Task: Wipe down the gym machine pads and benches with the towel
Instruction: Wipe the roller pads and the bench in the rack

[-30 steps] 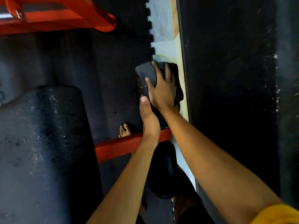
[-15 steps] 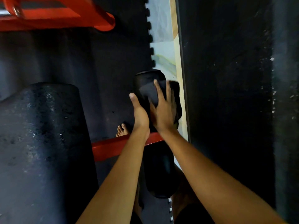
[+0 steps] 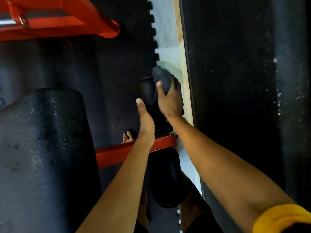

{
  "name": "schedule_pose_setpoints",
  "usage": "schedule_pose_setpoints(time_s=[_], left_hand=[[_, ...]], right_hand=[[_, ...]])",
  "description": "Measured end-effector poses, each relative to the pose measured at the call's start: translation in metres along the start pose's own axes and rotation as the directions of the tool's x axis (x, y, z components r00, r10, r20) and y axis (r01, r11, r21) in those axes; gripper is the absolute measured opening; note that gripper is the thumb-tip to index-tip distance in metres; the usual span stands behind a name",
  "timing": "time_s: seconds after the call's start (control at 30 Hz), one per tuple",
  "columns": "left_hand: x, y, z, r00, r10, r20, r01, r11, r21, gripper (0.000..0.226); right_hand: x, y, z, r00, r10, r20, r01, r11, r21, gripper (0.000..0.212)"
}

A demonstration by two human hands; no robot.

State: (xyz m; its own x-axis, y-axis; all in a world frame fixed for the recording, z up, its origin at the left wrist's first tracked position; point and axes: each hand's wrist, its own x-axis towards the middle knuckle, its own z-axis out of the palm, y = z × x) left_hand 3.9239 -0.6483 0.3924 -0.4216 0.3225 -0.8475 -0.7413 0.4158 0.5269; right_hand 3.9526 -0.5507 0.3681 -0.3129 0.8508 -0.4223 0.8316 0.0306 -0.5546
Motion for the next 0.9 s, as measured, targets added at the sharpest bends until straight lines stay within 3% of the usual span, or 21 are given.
schedule_pose_setpoints(time_s=[0.07,0.13,0.2,0.23,0.3,0.33,0.37,0.43,0.53,0.57,0.7,0.8,0.9], left_hand=[[0.003,0.001,-0.003,0.998,0.047,0.041,-0.045,0.998,-0.041,0.098],[0.003,0.003,-0.007,0.995,0.077,0.062,-0.074,0.996,-0.057,0.079],[0.000,0.006,-0.010,0.993,0.098,0.058,-0.095,0.994,-0.049,0.079],[0.000,0.004,-0.012,0.995,0.086,0.049,-0.084,0.996,-0.031,0.087],[0.013,-0.008,-0.015,0.998,0.038,0.059,-0.037,0.999,-0.025,0.108],[0.027,-0.021,-0.017,0.998,0.019,0.058,-0.017,0.999,-0.031,0.114],[0.034,-0.028,-0.017,0.998,0.003,0.060,-0.002,1.000,-0.015,0.116],[0.023,-0.010,-0.014,0.997,-0.006,0.079,0.003,0.999,0.040,0.113],[0.011,0.006,-0.012,0.993,-0.031,0.114,0.038,0.997,-0.062,0.096],[0.012,0.005,-0.013,0.990,-0.063,0.126,0.075,0.993,-0.090,0.100],[0.014,-0.007,-0.012,0.992,-0.099,0.074,0.105,0.990,-0.091,0.107],[0.020,-0.011,-0.004,1.000,-0.016,-0.015,0.015,0.997,-0.073,0.114],[-0.001,-0.002,0.015,0.994,0.105,-0.043,-0.101,0.992,0.070,0.088]], right_hand=[[-0.015,0.013,0.006,0.907,-0.417,0.057,0.414,0.864,-0.287,0.069],[-0.014,0.021,0.014,0.834,-0.546,0.076,0.533,0.762,-0.368,0.067],[-0.009,0.018,0.016,0.877,-0.479,0.029,0.461,0.825,-0.327,0.068],[-0.009,0.014,0.015,0.928,-0.372,0.003,0.360,0.896,-0.258,0.069],[-0.004,0.008,0.011,1.000,0.003,-0.031,-0.002,1.000,0.024,0.070],[0.002,0.006,0.010,0.982,0.186,-0.007,-0.183,0.971,0.153,0.070],[0.004,0.005,0.007,0.966,0.260,0.012,-0.257,0.947,0.190,0.072],[-0.008,0.008,0.004,0.991,0.131,0.006,-0.131,0.986,0.105,0.081],[-0.052,0.041,0.005,0.986,-0.162,0.033,0.165,0.982,-0.097,0.090],[-0.072,0.056,0.008,0.975,-0.216,0.046,0.221,0.966,-0.136,0.089],[-0.121,0.080,0.010,0.979,-0.189,0.079,0.197,0.973,-0.120,0.079],[-0.075,0.051,0.012,0.972,-0.234,0.013,0.233,0.961,-0.150,0.075],[-0.007,0.008,0.008,0.984,-0.174,0.037,0.177,0.973,-0.145,0.066]])
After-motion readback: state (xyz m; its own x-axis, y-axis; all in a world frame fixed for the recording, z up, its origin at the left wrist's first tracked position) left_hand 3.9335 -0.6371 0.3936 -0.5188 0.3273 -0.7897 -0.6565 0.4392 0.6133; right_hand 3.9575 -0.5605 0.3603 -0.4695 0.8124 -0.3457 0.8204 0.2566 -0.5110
